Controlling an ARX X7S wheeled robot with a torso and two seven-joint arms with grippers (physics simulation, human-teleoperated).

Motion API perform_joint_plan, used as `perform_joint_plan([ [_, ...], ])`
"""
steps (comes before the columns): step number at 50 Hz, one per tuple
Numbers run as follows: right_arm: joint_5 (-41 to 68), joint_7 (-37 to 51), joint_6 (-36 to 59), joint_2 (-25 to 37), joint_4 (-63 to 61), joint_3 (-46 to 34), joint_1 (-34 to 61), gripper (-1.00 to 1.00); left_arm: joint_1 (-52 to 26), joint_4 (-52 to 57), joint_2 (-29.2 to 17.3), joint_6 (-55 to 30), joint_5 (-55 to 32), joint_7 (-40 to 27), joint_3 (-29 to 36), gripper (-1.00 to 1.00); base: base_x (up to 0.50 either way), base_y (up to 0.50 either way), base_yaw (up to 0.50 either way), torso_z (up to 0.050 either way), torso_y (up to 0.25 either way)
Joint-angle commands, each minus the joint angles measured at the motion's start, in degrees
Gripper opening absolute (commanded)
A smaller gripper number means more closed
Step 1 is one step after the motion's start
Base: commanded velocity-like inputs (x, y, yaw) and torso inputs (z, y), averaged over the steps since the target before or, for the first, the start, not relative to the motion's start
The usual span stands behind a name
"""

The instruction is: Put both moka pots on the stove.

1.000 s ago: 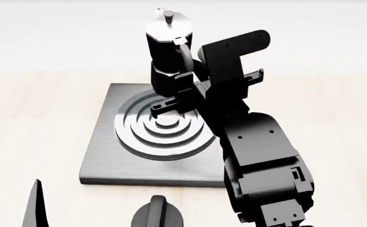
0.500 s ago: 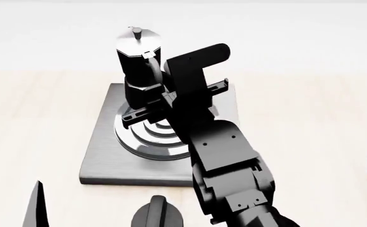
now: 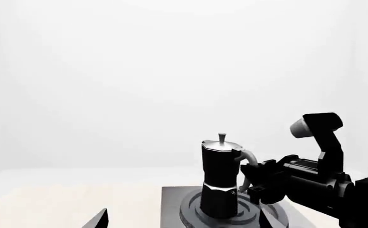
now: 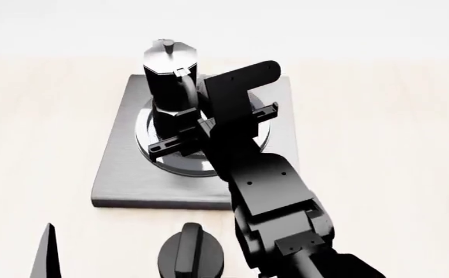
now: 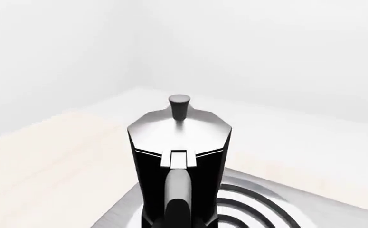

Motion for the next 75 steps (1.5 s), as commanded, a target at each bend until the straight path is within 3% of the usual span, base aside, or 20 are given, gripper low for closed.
perform_joint_plan([
  [1, 4.88, 0.23, -2.56, -0.17, -0.08, -4.42, 0.74, -1.00, 0.08, 0.05, -0.14, 0.19, -0.02, -0.21, 0.08, 1.00, 0.00, 0.00, 0.00, 0.000, -0.102],
  [19, 8.85, 0.63, -3.66, -0.17, 0.38, -8.83, 0.60, -1.00, 0.07, -0.25, -0.14, 1.11, -0.40, -0.18, 0.27, 1.00, 0.00, 0.00, 0.00, 0.000, -0.067],
  [20, 8.94, 0.95, -3.73, -0.17, 0.54, -9.02, 0.61, 1.00, 0.08, -0.19, -0.16, 1.11, -0.53, -0.18, 0.24, 1.00, 0.00, 0.00, 0.00, 0.000, 0.000],
  [34, 9.41, 1.97, -4.95, 0.57, -1.36, -10.46, 0.69, 1.00, -0.07, -0.26, -0.50, 1.16, -0.55, -0.17, 0.46, 1.00, 0.00, 0.00, 0.00, 0.000, 0.000],
  [42, 4.05, 20.42, -4.53, 21.30, -41.79, -14.59, 1.93, 1.00, -0.15, 0.05, -0.65, 0.99, -0.59, -0.46, 0.38, 1.00, 0.00, 0.00, 0.00, 0.000, 0.000],
  [49, 0.98, 29.00, -3.88, 32.23, -59.34, -16.40, 2.31, 1.00, -0.20, -0.03, -0.42, 0.90, 0.15, -0.29, 1.73, 1.00, 0.00, 0.00, 0.00, 0.000, 0.000],
  [63, -9.41, 47.52, -3.18, 49.40, -83.86, -17.86, 2.34, 1.00, 0.04, 0.03, -0.72, 1.24, 0.29, -0.52, 1.78, 1.00, 0.00, 0.00, 0.00, 0.000, 0.000],
  [71, -14.70, 52.35, -1.47, 58.26, -91.08, -18.38, 3.10, 1.00, 0.05, 0.51, -0.89, 0.94, 0.34, -0.87, 1.77, 1.00, 0.00, 0.00, 0.00, 0.000, 0.000],
  [72, -17.04, 52.63, -10.06, 58.96, -89.12, -16.13, -0.68, 1.00, 0.03, 0.52, -0.90, 0.87, 0.40, -0.89, 1.85, 1.00, 0.00, 0.00, 0.00, 0.000, 0.000],
  [73, -19.63, 54.39, -2.10, 60.99, -91.80, -18.21, 2.33, 1.00, 0.03, 0.56, -0.87, 0.92, 0.22, -0.88, 1.83, 1.00, 0.00, 0.00, 0.00, 0.000, 0.000],
  [75, -15.67, 55.65, -3.82, 63.31, -92.89, -17.36, 1.72, 1.00, -0.08, 0.86, -0.95, 0.58, 0.15, -0.92, 1.93, 1.00, 0.00, 0.00, 0.00, 0.000, 0.000],
])
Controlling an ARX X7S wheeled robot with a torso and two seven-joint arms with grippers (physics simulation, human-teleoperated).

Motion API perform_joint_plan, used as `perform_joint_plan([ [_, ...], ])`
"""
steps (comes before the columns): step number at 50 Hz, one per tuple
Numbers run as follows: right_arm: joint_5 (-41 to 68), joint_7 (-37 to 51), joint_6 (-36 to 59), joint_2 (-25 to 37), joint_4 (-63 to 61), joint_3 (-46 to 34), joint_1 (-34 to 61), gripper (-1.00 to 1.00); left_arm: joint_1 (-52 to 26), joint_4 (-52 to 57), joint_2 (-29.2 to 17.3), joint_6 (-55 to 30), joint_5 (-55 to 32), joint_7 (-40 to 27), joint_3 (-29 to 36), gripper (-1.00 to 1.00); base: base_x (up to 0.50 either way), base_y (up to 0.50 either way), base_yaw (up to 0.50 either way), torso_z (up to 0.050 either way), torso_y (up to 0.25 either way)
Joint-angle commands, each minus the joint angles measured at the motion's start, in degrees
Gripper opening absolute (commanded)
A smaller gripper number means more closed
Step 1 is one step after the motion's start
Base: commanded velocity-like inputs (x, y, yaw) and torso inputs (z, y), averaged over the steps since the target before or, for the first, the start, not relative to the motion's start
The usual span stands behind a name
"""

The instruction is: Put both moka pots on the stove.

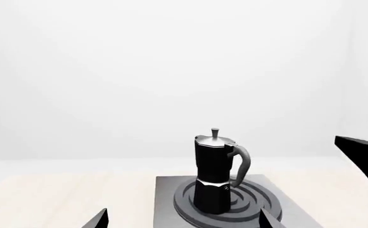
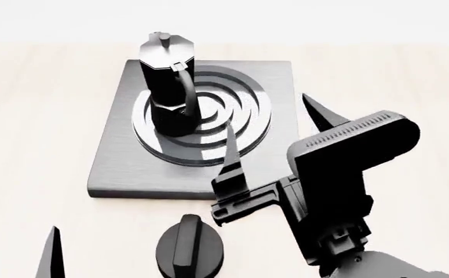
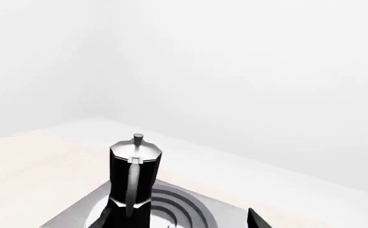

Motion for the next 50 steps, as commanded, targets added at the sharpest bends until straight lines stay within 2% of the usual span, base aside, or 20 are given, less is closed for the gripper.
perform_joint_plan([
  [1, -6.26, 10.09, 0.95, 14.00, -12.17, -0.16, 0.05, 1.00, -0.11, 0.90, -0.25, -0.61, -0.34, -0.30, 0.13, 1.00, 0.00, 0.00, 0.00, 0.000, 0.000],
  [6, -5.24, 13.22, 5.16, 21.55, -15.12, -0.19, 1.24, 1.00, 0.01, 0.82, -0.44, -0.23, -0.70, -0.42, -0.40, 1.00, 0.00, 0.00, 0.00, 0.000, 0.000],
  [10, -4.42, 9.60, 1.30, 26.50, -15.60, -0.46, 0.21, 1.00, -0.03, 0.83, -0.51, -0.18, -0.83, -0.48, -0.48, 1.00, 0.00, 0.00, 0.00, 0.000, 0.000],
  [14, -4.51, 6.84, 2.17, 31.29, -14.60, -0.55, 0.50, 1.00, 0.04, 0.47, -0.56, 0.22, -0.94, -0.46, -0.66, 1.00, 0.00, 0.00, 0.00, 0.000, 0.000],
  [23, 2.70, -1.64, -3.76, 39.17, -11.22, -1.26, -0.88, 1.00, 0.17, -0.32, -0.62, 0.94, -1.16, -0.46, -0.90, 1.00, 0.00, 0.00, 0.00, 0.000, 0.000],
  [35, 10.03, -9.29, -8.50, 39.41, -0.88, -2.86, -2.75, 1.00, 0.00, -0.11, -0.75, 0.78, -1.36, -0.78, -0.97, 1.00, 0.00, 0.00, 0.00, 0.000, 0.000],
  [44, 15.48, -15.22, -3.80, 37.97, 5.54, -1.24, -1.26, 1.00, -0.47, -0.70, -0.54, 0.83, -1.24, -0.82, -0.61, 1.00, 0.00, 0.00, 0.00, 0.000, 0.000],
  [50, 15.89, -18.50, 3.03, 36.05, 8.84, 0.16, 0.60, 1.00, -0.48, -1.10, -0.48, 1.21, -1.03, -0.78, -0.37, 1.00, 0.00, 0.00, 0.00, 0.000, 0.000],
])
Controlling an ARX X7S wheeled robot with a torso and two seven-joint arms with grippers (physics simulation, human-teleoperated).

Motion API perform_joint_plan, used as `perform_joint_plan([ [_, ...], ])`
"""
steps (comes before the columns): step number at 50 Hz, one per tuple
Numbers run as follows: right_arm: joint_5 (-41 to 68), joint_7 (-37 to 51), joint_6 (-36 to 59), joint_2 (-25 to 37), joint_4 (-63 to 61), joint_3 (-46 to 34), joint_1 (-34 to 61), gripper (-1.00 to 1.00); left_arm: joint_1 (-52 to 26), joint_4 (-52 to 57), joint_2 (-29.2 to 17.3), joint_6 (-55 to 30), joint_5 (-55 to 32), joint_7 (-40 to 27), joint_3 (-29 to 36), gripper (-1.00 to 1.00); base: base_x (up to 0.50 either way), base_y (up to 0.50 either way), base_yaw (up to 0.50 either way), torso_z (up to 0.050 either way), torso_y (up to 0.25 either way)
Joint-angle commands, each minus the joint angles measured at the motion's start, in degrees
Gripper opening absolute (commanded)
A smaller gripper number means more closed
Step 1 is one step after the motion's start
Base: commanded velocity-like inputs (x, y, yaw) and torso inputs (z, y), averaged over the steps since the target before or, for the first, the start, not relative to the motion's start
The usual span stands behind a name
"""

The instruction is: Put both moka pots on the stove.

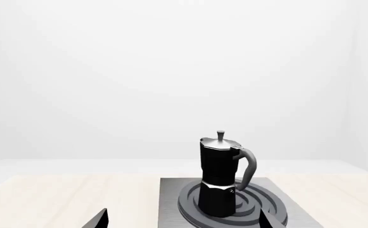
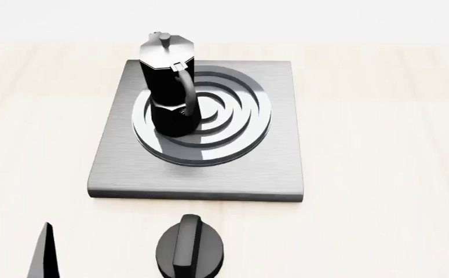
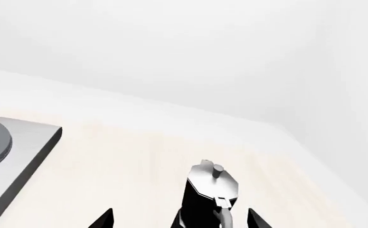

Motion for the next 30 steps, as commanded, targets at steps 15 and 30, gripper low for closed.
perform_joint_plan([
  [15, 8.55, -13.24, 17.37, -6.34, 15.15, 3.65, 5.18, 1.00, 0.27, -0.33, -0.42, 0.61, 0.19, -0.37, 0.03, 1.00, 0.00, 0.00, 0.00, 0.000, 0.000],
  [30, 11.42, -17.12, 18.21, -12.98, 25.21, 4.27, 4.52, 1.00, 0.36, -0.18, -0.69, 0.76, -0.18, -0.76, -0.36, 1.00, 0.00, 0.00, 0.00, 0.000, 0.000],
])
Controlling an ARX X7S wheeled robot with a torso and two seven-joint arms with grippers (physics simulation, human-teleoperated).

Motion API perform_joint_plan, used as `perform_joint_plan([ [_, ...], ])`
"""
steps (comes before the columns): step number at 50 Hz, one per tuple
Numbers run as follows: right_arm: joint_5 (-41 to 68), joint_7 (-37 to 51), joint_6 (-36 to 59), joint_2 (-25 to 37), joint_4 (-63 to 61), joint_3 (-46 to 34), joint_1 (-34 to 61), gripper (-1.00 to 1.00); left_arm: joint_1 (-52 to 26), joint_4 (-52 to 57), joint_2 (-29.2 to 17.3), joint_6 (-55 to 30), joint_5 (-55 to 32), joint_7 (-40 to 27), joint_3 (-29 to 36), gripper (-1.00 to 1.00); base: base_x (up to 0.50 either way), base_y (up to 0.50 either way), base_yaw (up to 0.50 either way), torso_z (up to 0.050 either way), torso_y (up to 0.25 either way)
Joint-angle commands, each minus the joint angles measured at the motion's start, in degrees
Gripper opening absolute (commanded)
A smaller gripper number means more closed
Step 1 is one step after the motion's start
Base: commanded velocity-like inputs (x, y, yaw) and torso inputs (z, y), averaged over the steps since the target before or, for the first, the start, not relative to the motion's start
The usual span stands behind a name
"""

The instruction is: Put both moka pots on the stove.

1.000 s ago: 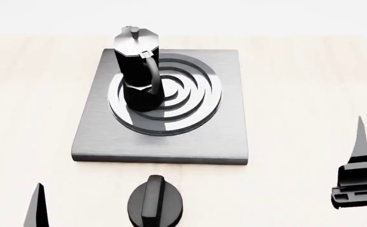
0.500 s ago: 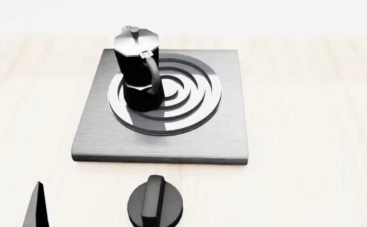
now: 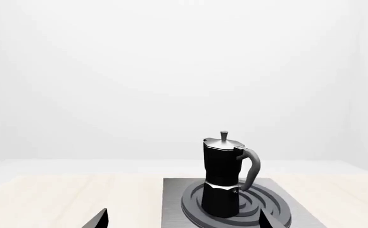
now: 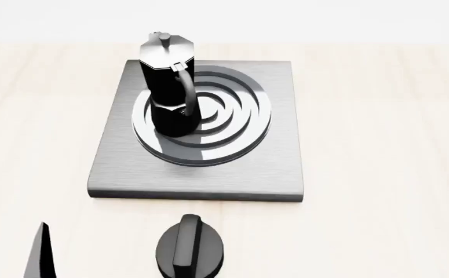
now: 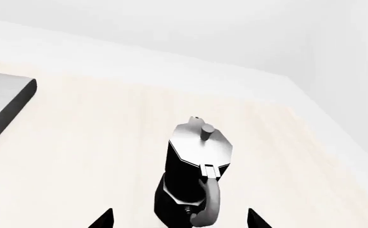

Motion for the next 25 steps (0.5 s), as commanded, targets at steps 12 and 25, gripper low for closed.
perform_joint_plan([
  [12, 5.14, -6.89, -0.89, -8.30, 16.18, 1.42, -1.81, 1.00, -0.30, -0.14, -0.12, -0.09, 0.13, -0.28, 0.47, 1.00, 0.00, 0.00, 0.00, 0.000, 0.000],
  [25, 6.07, -8.28, -0.99, -13.50, 24.75, 1.58, -3.11, 1.00, -0.46, -1.13, -0.05, 0.69, 0.29, -0.13, 0.72, 1.00, 0.00, 0.00, 0.00, 0.000, 0.000],
])
